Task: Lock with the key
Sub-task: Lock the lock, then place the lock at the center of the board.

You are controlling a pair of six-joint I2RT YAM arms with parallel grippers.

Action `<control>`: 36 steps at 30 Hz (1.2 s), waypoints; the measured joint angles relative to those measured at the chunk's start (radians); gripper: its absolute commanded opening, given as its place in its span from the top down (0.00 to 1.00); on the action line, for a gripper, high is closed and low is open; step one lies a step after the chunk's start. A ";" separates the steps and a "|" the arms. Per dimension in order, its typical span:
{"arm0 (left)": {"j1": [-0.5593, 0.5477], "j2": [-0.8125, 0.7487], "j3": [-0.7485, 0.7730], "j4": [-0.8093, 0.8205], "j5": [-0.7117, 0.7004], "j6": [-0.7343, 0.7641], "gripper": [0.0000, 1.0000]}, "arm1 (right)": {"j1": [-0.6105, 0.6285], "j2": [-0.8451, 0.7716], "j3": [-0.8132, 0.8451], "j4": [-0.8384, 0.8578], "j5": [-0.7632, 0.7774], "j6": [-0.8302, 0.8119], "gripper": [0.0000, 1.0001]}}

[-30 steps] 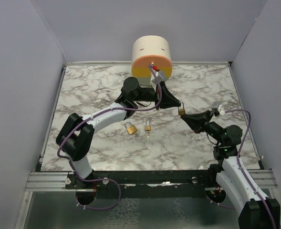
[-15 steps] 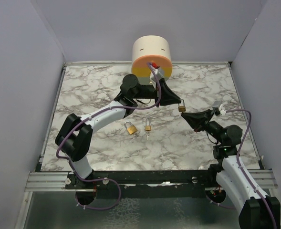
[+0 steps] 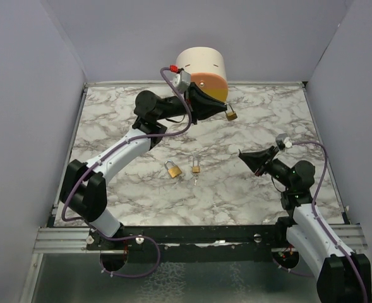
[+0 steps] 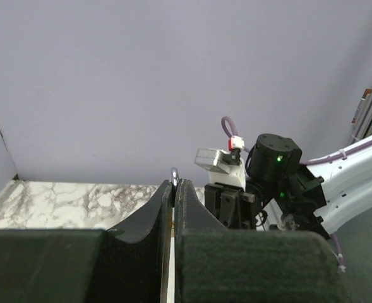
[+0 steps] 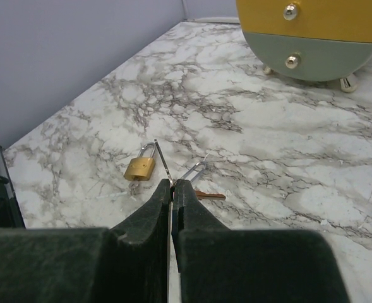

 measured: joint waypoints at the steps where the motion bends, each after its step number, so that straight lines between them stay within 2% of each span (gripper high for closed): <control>1: 0.000 0.000 -0.004 0.002 0.000 -0.003 1.00 | 0.000 -0.005 0.000 -0.016 0.013 -0.005 0.99; 8: -0.010 0.046 -0.182 0.018 0.000 -0.061 1.00 | 0.000 -0.059 0.063 -0.205 0.174 -0.042 0.99; 15: -0.055 0.245 -0.324 -0.027 -0.005 -0.090 1.00 | 0.000 -0.057 0.153 -0.378 0.351 -0.076 0.99; 23: -0.066 0.337 -0.262 -0.138 -0.066 -0.053 1.00 | 0.000 0.063 0.203 -0.537 0.452 -0.085 0.99; 32: -0.094 0.407 -0.085 -0.514 -0.291 0.150 1.00 | 0.000 0.199 0.232 -0.604 0.456 -0.077 0.99; 36: -0.108 0.425 -0.076 -0.588 -0.354 0.200 1.00 | 0.000 0.218 0.232 -0.606 0.451 -0.069 0.99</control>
